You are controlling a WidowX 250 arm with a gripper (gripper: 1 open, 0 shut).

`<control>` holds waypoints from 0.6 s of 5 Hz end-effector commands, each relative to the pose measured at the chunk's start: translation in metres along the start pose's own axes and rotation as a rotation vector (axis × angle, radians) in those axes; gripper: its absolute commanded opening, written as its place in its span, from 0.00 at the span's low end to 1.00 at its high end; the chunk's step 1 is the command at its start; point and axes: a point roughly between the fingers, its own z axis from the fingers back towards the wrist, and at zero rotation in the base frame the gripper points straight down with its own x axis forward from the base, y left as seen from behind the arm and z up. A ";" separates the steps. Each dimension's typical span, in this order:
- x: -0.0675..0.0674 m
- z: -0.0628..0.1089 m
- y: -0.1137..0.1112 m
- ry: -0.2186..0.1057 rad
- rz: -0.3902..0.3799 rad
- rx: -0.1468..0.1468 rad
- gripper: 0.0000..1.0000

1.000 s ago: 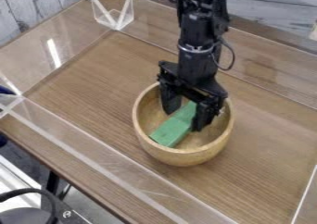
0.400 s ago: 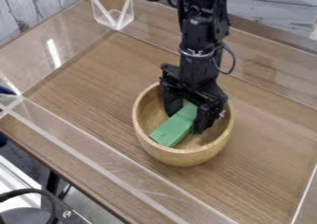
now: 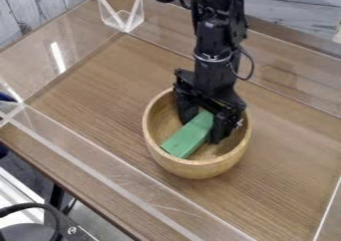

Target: Remove the green block from inside the brown bowl and put it on the table

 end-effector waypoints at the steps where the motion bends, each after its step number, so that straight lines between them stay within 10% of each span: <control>1: 0.006 0.008 -0.001 -0.038 -0.009 0.002 1.00; 3: 0.007 0.006 0.000 -0.041 -0.014 -0.005 1.00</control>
